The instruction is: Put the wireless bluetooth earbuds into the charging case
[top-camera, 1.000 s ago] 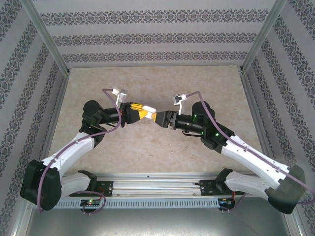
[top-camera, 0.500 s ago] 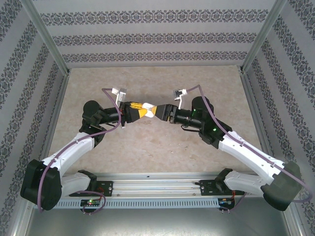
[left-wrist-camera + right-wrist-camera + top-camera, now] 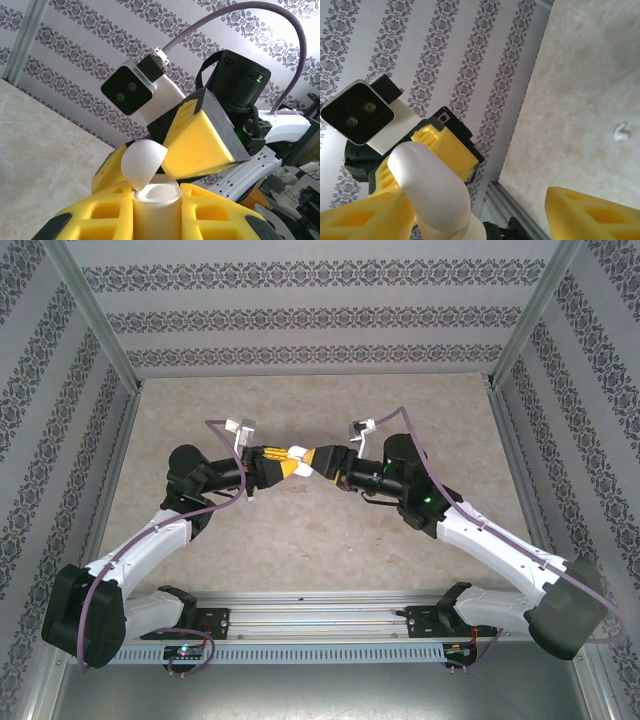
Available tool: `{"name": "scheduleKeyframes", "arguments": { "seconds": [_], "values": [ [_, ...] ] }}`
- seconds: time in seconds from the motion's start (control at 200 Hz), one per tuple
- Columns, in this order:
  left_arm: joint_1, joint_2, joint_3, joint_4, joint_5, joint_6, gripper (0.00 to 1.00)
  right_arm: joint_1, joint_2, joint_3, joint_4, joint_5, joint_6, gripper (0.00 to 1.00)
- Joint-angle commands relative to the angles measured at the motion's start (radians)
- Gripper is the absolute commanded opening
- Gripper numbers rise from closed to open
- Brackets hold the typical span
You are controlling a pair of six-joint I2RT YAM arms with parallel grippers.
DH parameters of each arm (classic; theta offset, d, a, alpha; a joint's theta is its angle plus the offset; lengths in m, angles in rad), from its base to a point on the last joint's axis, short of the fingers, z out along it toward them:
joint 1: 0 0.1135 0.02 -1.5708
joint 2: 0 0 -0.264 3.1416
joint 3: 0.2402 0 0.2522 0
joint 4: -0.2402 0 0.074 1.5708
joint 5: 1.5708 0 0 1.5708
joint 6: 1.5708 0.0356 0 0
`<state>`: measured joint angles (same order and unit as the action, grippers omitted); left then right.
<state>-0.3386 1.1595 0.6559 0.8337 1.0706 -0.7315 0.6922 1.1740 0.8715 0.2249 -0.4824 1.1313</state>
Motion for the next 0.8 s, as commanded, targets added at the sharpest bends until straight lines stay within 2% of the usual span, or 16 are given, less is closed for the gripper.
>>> {"name": "scheduleKeyframes", "arguments": {
  "seconds": [0.0,0.145,0.39,0.794],
  "values": [
    [-0.012,-0.029,0.001,0.071,0.036,0.074,0.09,0.007,0.029,-0.031,0.028,0.051,0.115,0.68],
    [-0.013,-0.038,-0.009,0.066,0.002,0.136,0.09,0.01,0.036,-0.048,0.076,0.065,0.182,0.66],
    [-0.031,-0.052,-0.023,0.042,-0.047,0.238,0.1,0.019,0.054,-0.046,0.14,0.068,0.243,0.59],
    [-0.058,-0.049,-0.043,0.139,-0.059,0.181,0.1,-0.002,0.064,-0.085,0.201,0.17,0.322,0.63]
  ]
}}
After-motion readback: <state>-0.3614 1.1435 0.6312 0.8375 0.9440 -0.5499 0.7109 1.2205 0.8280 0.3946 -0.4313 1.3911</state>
